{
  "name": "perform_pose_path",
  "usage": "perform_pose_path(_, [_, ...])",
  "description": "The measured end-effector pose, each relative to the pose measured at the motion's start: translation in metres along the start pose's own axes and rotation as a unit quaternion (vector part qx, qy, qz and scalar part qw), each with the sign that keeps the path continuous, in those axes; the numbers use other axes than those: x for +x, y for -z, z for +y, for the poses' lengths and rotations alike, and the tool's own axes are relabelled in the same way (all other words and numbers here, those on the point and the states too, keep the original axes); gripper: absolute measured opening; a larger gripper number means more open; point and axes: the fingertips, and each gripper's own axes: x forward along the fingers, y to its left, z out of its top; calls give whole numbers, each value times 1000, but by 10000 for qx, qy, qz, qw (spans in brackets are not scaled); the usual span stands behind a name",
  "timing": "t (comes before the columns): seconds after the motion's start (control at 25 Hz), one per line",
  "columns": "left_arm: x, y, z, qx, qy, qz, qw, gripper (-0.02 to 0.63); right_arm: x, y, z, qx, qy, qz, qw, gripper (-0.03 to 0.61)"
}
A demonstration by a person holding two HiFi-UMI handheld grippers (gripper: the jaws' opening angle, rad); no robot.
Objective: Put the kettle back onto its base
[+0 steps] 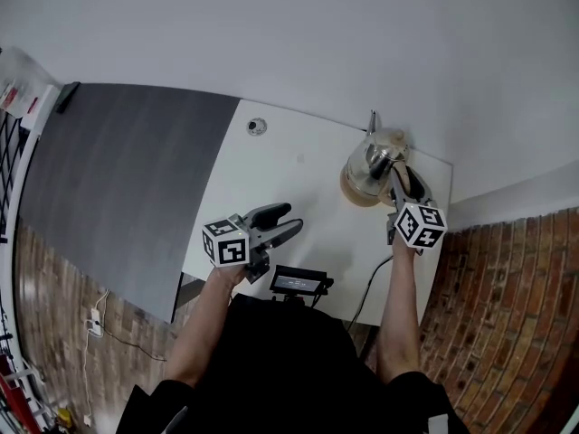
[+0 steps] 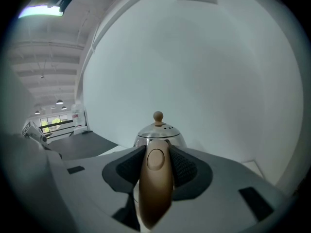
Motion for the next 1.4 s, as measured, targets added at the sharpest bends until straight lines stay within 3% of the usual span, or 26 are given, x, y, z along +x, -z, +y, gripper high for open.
perform_pose_path(0.56, [-1, 3, 3, -36, -24, 32, 10000, 282, -14, 11, -1, 75, 45, -12, 10000, 155])
perform_pose_path(1.4, [0, 5, 4, -93, 25, 43, 9999, 282, -30, 37, 25, -65, 464, 109, 9988, 155])
